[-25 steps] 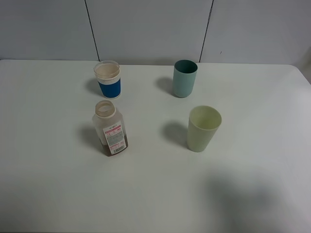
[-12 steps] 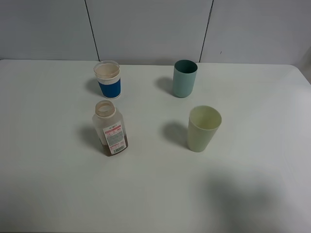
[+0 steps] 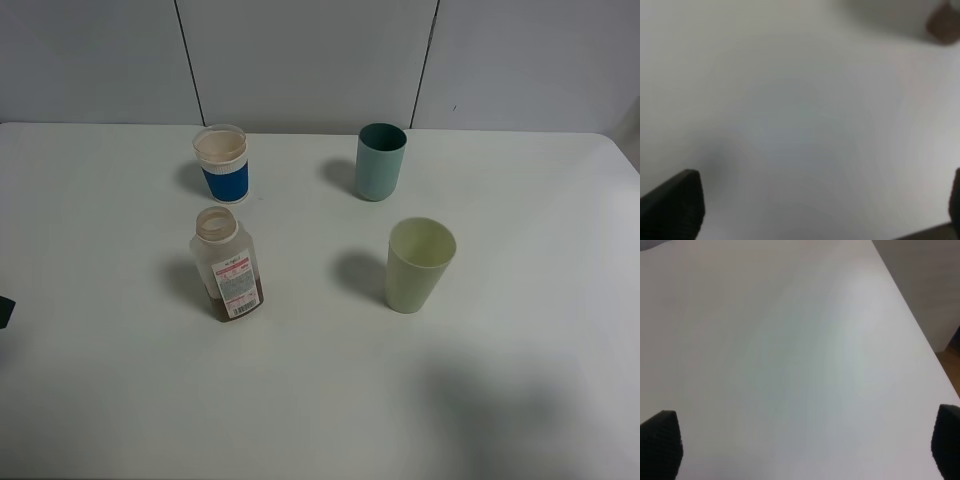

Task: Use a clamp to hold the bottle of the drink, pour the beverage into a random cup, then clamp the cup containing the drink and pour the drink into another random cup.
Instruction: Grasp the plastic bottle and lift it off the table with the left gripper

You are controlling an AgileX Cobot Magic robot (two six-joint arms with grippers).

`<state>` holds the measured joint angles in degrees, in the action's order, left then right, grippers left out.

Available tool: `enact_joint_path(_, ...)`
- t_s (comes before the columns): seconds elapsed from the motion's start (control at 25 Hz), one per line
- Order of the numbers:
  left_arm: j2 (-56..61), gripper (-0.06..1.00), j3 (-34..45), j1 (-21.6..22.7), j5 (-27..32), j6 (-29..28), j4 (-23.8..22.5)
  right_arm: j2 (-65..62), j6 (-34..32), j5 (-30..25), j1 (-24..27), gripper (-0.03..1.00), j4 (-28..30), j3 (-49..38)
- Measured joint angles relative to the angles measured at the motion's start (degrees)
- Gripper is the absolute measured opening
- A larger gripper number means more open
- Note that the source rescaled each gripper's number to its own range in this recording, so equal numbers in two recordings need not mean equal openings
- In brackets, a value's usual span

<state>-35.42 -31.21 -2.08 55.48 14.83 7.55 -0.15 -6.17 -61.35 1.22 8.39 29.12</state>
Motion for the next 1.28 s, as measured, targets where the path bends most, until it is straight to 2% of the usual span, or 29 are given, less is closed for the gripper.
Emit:
enact_joint_path(0.32,-9.14,0.99,0.00,-9.61,-0.18,0.23,-0.46,0.00,0.00,0.00,0.00,1.00,0.00,0.00)
enact_joint_path(0.36,-11.58,0.99,0.00,-12.62,-0.70,0.23,-0.51,0.00,0.00,0.00,0.00,1.00,0.00,0.00)
enact_joint_path(0.64,-19.08,0.99,0.30,-18.85,-5.97,0.44,-1.02,0.00,0.00,0.00,0.00,1.00,0.00,0.00)
enact_joint_path(0.76,-22.68,0.99,0.34,-21.61,-10.50,0.49,-1.61,0.00,0.00,0.00,0.00,1.00,0.00,0.00)
enact_joint_path(0.8,-25.11,0.99,0.34,-23.49,-13.80,0.72,-1.65,0.00,0.00,0.00,0.00,1.00,0.00,0.00)
enact_joint_path(1.0,-30.57,0.99,1.88,-26.78,-23.41,0.90,-1.52,0.00,0.00,0.00,0.00,1.00,0.00,0.00)
enact_joint_path(1.04,-31.77,0.99,2.83,-27.48,-26.05,0.90,-1.13,0.00,0.00,0.00,0.00,1.00,0.00,0.00)
enact_joint_path(1.08,-31.77,0.99,2.83,-27.48,-26.05,0.90,-1.13,0.00,0.00,0.00,0.00,1.00,0.00,0.00)
enact_joint_path(1.12,-33.77,0.99,4.63,-28.91,-30.18,0.90,0.05,0.00,0.00,0.00,0.00,1.00,0.00,0.00)
enact_joint_path(1.28,-36.65,0.99,6.81,-30.41,-38.25,0.91,1.74,0.00,0.00,0.00,0.00,1.00,0.00,0.00)
